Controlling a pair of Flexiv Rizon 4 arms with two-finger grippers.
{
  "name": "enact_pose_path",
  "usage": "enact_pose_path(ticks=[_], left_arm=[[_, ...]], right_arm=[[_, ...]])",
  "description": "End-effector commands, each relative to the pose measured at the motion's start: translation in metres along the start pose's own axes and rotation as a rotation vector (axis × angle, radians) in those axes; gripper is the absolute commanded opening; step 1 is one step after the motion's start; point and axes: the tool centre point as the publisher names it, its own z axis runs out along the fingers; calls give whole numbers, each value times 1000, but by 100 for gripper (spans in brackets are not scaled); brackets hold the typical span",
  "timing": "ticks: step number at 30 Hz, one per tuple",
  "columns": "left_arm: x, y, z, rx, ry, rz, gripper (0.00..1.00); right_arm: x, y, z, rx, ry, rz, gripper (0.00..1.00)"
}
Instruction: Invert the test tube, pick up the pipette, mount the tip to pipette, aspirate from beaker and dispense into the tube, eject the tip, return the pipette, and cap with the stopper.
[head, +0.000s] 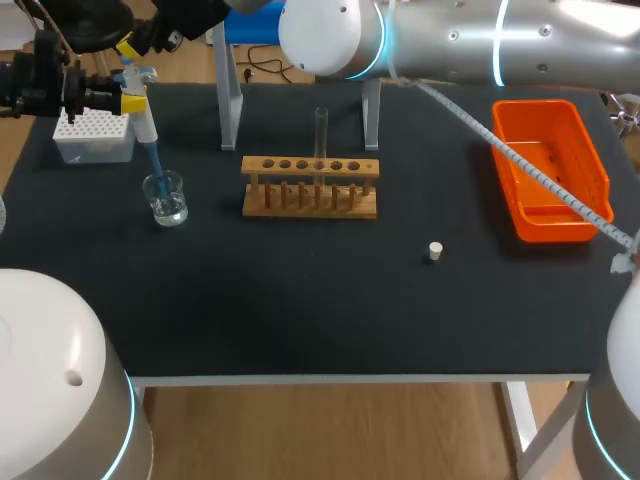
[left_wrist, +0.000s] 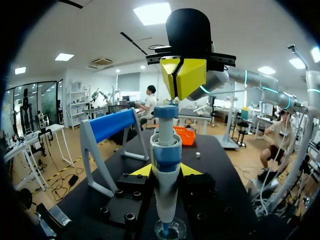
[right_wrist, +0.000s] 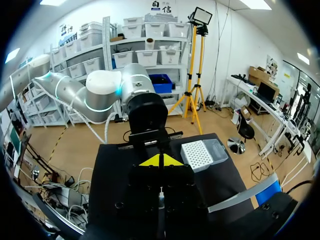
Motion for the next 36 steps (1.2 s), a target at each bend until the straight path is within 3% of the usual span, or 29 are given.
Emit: enact_pose_path(ticks=[1, 36], left_arm=[[0, 0, 0, 2, 0, 2, 0], [0, 0, 0, 2, 0, 2, 0]], right_arm=[[-3, 1, 4, 12, 0, 3, 0], [-2, -16, 15, 48, 20, 10, 0]])
